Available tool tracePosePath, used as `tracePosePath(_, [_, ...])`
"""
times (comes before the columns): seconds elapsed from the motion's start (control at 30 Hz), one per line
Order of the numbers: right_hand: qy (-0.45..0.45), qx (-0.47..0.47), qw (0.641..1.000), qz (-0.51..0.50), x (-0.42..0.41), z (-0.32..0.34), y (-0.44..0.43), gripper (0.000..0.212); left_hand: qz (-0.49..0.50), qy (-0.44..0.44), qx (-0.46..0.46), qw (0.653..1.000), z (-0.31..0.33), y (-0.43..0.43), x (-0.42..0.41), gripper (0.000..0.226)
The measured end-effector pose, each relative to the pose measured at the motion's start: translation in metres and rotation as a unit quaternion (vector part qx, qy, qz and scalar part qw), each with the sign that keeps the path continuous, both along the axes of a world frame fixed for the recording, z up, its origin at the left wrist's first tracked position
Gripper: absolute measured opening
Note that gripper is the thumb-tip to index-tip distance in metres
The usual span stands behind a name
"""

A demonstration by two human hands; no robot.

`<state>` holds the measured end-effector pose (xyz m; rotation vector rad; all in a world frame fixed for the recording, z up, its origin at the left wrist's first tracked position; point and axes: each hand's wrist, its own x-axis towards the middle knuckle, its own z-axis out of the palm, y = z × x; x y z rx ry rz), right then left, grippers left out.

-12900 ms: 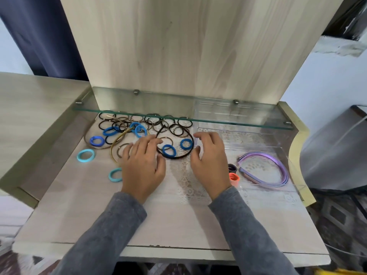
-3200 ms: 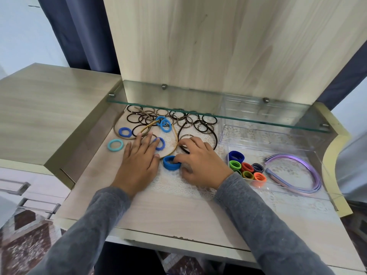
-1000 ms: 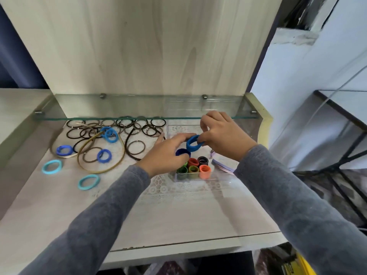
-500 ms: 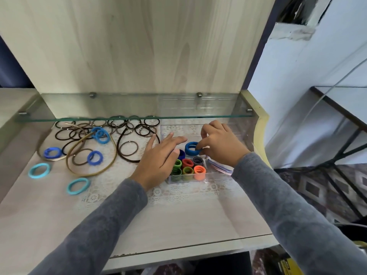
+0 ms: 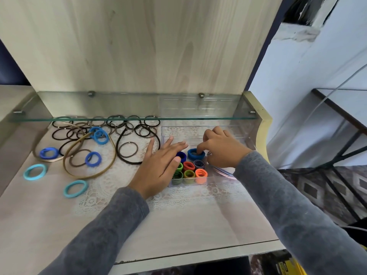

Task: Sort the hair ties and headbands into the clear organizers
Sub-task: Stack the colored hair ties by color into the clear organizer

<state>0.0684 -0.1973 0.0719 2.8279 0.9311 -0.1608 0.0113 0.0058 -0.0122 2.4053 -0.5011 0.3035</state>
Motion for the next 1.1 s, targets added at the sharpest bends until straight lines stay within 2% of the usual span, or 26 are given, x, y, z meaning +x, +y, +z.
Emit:
tracePosePath(0.13, [0.037, 0.035, 0.998, -0.021, -0.001, 0.009, 0.005, 0.043, 0.0, -0.005, 0.01, 1.0, 0.0, -0.001, 0.0, 0.057])
tracePosePath(0.43, [0.02, 0.037, 0.999, -0.022, -0.006, 0.002, 0.017, 0.043, 0.0, -0.002, 0.045, 0.999, 0.0, -0.001, 0.001, 0.06])
tracePosePath(1.1, [0.015, 0.057, 0.998, -0.017, -0.016, -0.004, 0.017, 0.04, 0.002, 0.009, 0.045, 0.999, 0.0, -0.001, 0.0, 0.06])
